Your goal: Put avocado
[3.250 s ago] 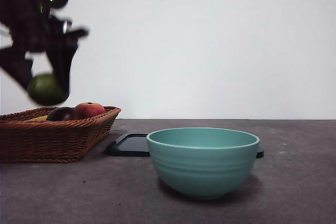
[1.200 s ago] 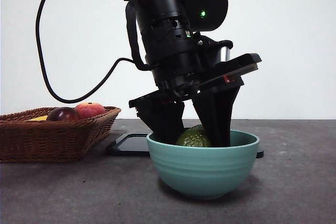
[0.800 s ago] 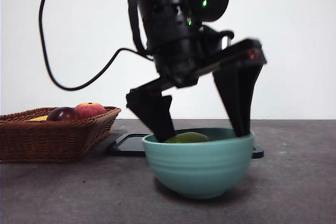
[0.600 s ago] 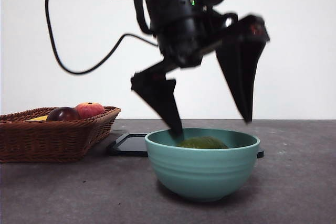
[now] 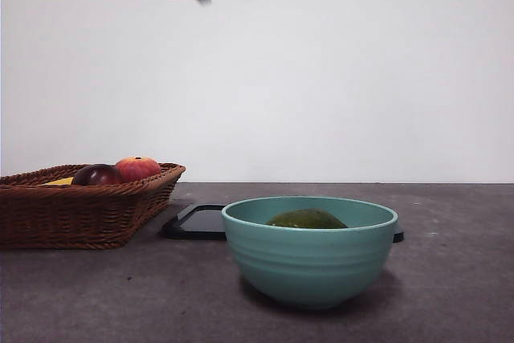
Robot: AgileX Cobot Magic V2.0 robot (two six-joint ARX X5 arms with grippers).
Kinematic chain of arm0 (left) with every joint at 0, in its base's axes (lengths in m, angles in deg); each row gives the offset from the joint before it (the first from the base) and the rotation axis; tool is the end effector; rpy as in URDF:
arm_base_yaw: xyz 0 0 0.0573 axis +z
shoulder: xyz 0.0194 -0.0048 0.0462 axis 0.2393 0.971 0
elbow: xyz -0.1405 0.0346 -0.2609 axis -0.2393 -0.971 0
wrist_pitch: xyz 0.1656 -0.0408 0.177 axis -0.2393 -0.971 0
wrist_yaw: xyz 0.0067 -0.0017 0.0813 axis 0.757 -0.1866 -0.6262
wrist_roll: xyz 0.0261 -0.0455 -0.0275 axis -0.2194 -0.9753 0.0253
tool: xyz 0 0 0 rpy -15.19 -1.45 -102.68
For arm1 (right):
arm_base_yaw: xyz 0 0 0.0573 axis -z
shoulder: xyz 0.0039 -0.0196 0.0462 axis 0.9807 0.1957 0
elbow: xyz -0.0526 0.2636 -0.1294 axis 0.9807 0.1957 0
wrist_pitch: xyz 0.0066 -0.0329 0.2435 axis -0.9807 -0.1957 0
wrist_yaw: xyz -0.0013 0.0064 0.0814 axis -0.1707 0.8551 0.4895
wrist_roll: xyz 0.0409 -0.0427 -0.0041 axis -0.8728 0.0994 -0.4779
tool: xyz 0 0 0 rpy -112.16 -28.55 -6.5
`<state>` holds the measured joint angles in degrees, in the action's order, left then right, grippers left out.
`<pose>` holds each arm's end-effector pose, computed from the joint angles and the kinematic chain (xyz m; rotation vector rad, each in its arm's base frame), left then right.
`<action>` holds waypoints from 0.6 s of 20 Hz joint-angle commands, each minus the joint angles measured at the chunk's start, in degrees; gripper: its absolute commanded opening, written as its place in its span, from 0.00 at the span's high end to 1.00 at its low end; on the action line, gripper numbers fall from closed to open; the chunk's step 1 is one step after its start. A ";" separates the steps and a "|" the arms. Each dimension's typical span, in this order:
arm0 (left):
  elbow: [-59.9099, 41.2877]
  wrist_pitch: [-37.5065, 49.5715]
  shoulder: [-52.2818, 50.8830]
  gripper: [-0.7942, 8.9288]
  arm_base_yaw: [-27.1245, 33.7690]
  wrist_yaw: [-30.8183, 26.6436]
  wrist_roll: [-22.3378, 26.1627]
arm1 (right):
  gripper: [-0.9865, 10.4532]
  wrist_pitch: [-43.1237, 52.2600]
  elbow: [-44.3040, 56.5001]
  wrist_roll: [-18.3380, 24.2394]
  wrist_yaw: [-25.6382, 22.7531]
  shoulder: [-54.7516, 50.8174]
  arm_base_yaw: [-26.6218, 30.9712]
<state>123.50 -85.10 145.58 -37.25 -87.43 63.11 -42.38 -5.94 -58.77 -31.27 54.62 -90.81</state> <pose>0.1727 -0.2148 0.4129 0.3791 0.9340 -0.8010 0.0474 0.0269 0.3317 0.1080 0.5512 0.6277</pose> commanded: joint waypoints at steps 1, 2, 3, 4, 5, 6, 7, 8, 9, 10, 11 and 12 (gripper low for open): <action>1.05 0.15 -5.03 0.34 0.20 -2.67 1.33 | 0.43 0.50 -0.96 0.59 0.02 0.17 -0.20; 0.02 0.31 -7.82 0.34 0.37 -3.67 1.33 | 0.43 0.50 -0.96 0.59 0.02 0.17 -0.20; -1.66 0.83 -10.91 0.34 0.52 -4.59 1.36 | 0.43 0.50 -0.96 0.59 0.02 0.17 -0.20; -3.87 1.53 -14.19 0.34 0.57 -5.68 1.36 | 0.43 0.50 -0.96 0.57 0.02 0.17 -0.20; -6.49 2.69 -17.42 0.34 0.57 -6.45 1.31 | 0.43 0.50 -0.96 0.57 0.02 0.17 -0.20; -9.64 4.20 -20.90 0.34 0.57 -6.91 1.31 | 0.43 0.50 -0.96 0.59 0.00 0.17 -0.20; -13.00 5.66 -24.35 0.34 0.57 -6.97 1.29 | 0.43 0.50 -0.96 0.59 0.00 0.17 -0.20; -16.46 6.88 -27.87 0.34 0.57 -6.97 1.27 | 0.43 0.48 -0.96 0.59 0.00 0.17 -0.20; -20.09 8.02 -31.43 0.34 0.57 -6.97 0.96 | 0.43 0.48 -0.96 0.59 0.00 0.17 -0.20; -23.65 8.92 -34.84 0.34 0.57 -6.95 0.90 | 0.43 0.48 -0.96 0.59 0.00 0.17 -0.20; -27.39 9.97 -38.38 0.34 0.57 -6.95 0.87 | 0.43 0.48 -0.96 0.59 0.00 0.17 -0.20; -31.17 11.45 -41.97 0.34 0.57 -6.95 0.79 | 0.43 0.48 -0.96 0.59 0.00 0.17 -0.20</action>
<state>92.53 -74.48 103.90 -36.26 -94.14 63.94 -42.38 -5.94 -58.77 -31.27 54.62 -90.81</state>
